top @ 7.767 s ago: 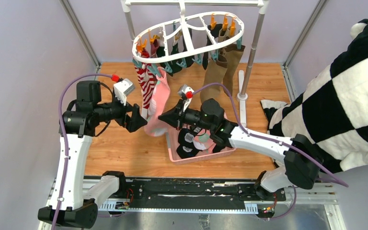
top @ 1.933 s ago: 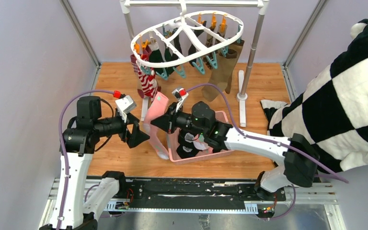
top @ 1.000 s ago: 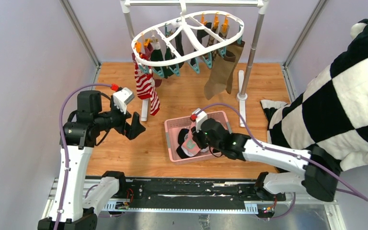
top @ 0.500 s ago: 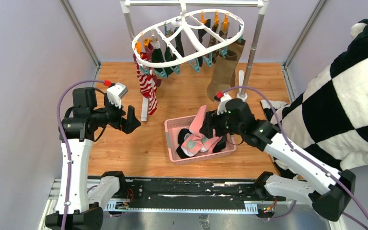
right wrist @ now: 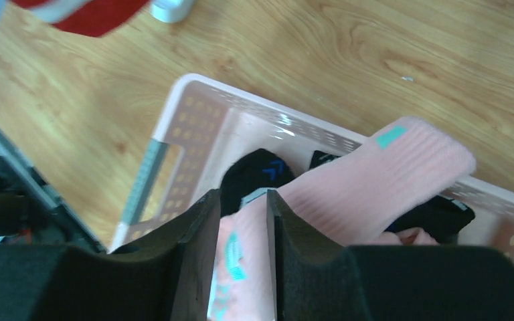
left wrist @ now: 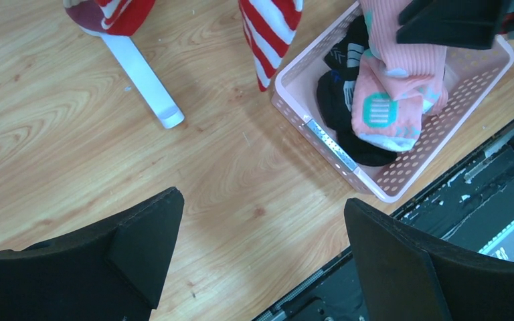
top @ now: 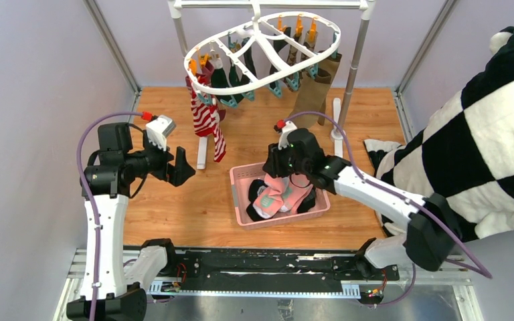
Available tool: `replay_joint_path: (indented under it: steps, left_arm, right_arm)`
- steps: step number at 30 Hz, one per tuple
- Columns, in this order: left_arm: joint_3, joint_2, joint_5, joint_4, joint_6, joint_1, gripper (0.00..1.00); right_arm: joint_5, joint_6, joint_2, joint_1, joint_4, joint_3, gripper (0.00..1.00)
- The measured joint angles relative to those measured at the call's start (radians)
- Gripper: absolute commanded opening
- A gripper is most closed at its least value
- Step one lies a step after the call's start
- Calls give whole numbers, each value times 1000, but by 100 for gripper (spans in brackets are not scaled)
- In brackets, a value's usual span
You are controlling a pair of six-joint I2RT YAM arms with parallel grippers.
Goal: Remove the socks clipped to the hanger
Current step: Place the sock in the bin.
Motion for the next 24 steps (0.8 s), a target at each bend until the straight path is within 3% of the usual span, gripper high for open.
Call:
replay_joint_path:
  steps: [5, 14, 19, 24]
  left_arm:
    - [0, -12, 0, 0, 3, 9, 100]
    - [0, -11, 18, 0, 3, 10, 100]
    - [0, -8, 24, 0, 3, 10, 100]
    - [0, -6, 30, 0, 3, 10, 100]
  right_arm:
    - [85, -24, 91, 0, -9, 2, 15]
    - [233, 43, 4, -59, -10, -204, 7]
    - [206, 111, 80, -90, -4, -222, 7]
    - [58, 182, 183, -97, 93, -221, 9]
